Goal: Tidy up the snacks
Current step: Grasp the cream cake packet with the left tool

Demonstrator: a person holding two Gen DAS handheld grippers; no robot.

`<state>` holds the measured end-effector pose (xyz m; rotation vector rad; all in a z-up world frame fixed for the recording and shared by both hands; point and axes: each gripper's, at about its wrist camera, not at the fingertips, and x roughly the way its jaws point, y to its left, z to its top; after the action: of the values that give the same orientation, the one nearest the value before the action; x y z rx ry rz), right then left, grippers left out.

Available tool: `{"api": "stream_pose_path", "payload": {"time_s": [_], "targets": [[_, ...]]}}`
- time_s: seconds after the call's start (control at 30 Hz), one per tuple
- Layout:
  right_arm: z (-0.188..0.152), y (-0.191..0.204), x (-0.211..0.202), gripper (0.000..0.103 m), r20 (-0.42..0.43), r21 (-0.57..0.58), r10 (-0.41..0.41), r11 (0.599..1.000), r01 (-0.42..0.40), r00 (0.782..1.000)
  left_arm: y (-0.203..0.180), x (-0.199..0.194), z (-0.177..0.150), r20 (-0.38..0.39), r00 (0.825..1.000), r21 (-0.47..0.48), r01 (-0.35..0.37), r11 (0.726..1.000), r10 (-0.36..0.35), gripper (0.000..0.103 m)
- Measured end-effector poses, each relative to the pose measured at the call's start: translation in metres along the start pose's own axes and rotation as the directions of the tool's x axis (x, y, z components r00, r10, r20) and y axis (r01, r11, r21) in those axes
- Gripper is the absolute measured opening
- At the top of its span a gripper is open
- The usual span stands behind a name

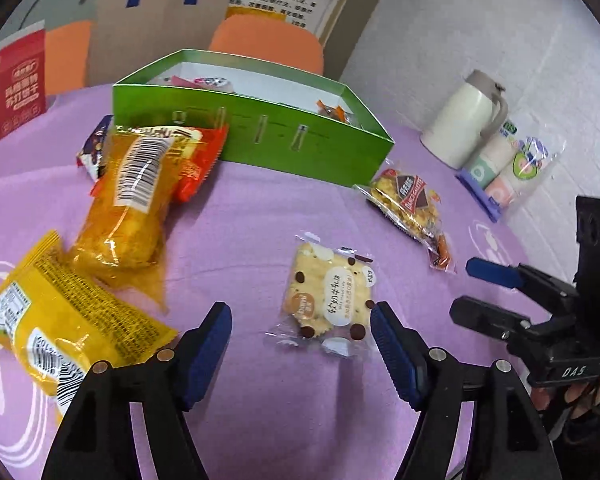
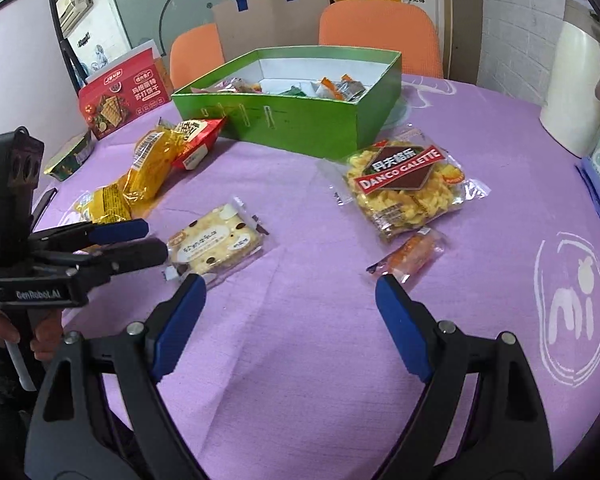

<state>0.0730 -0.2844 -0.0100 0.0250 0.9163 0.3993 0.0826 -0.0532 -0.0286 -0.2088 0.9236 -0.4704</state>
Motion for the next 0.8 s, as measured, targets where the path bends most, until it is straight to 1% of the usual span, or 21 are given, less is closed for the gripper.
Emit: {"api": "stream_pose_path", "payload": {"time_s": [0.1,0.17,0.2,0.23,0.3,0.37,0.43,0.47,0.5,0.53,0.57,0.63,0.67,0.8], "targets": [[-0.001,0.014,0.01,0.087,-0.032,-0.02,0.029,0.999,-0.029,0.999,0.015,-0.001,0.007,0.001,0.999,-0.054,0.051,0.997,-0.051,0.073],[-0.002,0.024,0.016,0.087,-0.052,-0.034,0.042,0.998,-0.044,0.998,0.013,0.007,0.014,-0.005,0.998,-0.054,0.065,0.996,-0.065,0.073],[-0.002,0.027,0.018,0.087,-0.065,-0.035,0.05,0.998,-0.052,0.997,0.011,0.011,0.015,-0.018,0.997,-0.049,0.071,0.996,-0.072,0.072],[-0.003,0.031,0.019,0.087,-0.079,-0.03,0.053,0.998,-0.056,0.995,0.007,0.015,0.016,-0.03,0.996,-0.044,0.078,0.996,-0.079,0.067],[-0.007,0.036,0.015,0.087,-0.093,-0.028,0.069,0.997,-0.072,0.993,0.005,0.015,0.013,-0.042,0.995,-0.027,0.089,0.996,-0.09,0.063],[-0.015,0.041,0.007,0.087,-0.081,-0.042,0.074,0.996,-0.077,0.994,0.005,0.011,0.009,-0.036,0.995,-0.011,0.09,0.996,-0.09,0.063],[-0.02,0.045,0.002,0.087,-0.044,-0.062,0.054,0.996,-0.057,0.998,0.003,0.01,0.01,-0.029,0.995,-0.003,0.098,0.995,-0.098,0.062],[-0.02,0.046,0.002,0.087,-0.028,-0.061,0.042,0.997,-0.044,0.999,0.003,0.012,0.011,-0.033,0.994,-0.004,0.103,0.995,-0.103,0.059],[-0.021,0.046,0.005,0.087,-0.017,-0.055,0.035,0.998,-0.035,0.999,0.001,0.014,0.012,-0.043,0.993,-0.002,0.11,0.994,-0.11,0.052],[-0.02,0.047,0.011,0.087,-0.013,-0.043,0.032,0.999,-0.032,0.999,-0.001,0.017,0.011,-0.053,0.992,0.002,0.111,0.994,-0.111,0.048],[-0.019,0.047,0.017,0.087,-0.015,-0.033,0.037,0.999,-0.037,0.999,-0.003,0.019,0.01,-0.06,0.992,0.008,0.11,0.994,-0.109,0.046],[-0.018,0.049,0.029,0.085,-0.019,-0.025,0.052,0.998,-0.052,0.998,-0.004,0.021,0.006,-0.068,0.993,0.018,0.097,0.995,-0.095,0.046],[-0.017,0.05,0.034,0.083,-0.021,-0.028,0.05,0.998,-0.05,0.999,-0.003,0.021,0.005,-0.071,0.993,0.017,0.093,0.996,-0.092,0.046],[-0.012,0.057,0.042,0.08,-0.004,-0.052,0.034,0.998,-0.034,0.999,0.001,0.024,0.009,-0.075,0.991,-0.016,0.106,0.994,-0.107,0.046]]}}
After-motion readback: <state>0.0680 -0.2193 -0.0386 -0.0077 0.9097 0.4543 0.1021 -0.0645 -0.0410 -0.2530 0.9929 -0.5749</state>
